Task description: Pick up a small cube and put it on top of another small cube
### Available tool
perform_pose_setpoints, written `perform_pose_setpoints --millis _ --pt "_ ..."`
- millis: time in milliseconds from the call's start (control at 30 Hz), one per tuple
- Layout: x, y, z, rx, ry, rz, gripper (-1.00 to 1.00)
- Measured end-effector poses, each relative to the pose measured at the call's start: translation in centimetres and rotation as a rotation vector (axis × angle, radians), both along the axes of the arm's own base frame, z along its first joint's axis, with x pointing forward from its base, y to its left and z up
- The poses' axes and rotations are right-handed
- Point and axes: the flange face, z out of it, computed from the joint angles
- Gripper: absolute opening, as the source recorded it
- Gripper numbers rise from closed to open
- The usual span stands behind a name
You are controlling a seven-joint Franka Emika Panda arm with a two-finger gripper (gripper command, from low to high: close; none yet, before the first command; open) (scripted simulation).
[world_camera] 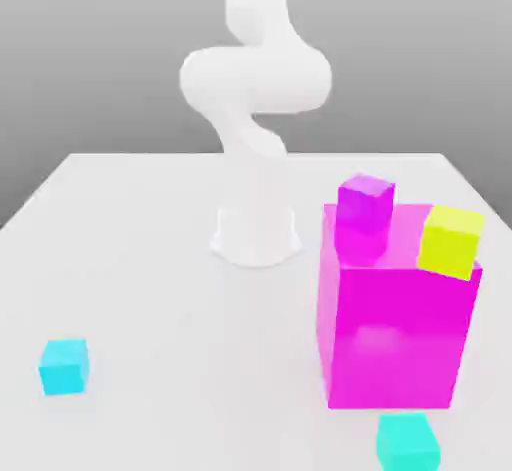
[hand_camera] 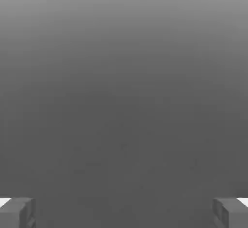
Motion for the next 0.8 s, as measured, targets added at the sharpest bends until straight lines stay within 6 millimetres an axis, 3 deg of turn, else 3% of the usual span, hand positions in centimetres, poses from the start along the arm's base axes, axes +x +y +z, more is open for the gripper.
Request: perform_pose_setpoints --millis 167,367,500,633,800 --pt "4.9 -5.7 -9.6 -0.087 0.17 -0.013 0.0" --pt "6.6 -13.2 -21.7 -0.125 0.371 0.001 0.0" --pt "5.3 -17.7 -29.9 -0.114 0.498 0.027 0.0" --pt "2.1 -21.9 -37.9 -0.069 0.612 0.048 0.0" --pt "-2.3 -23.9 -46.8 0.002 0.714 0.114 0.0"
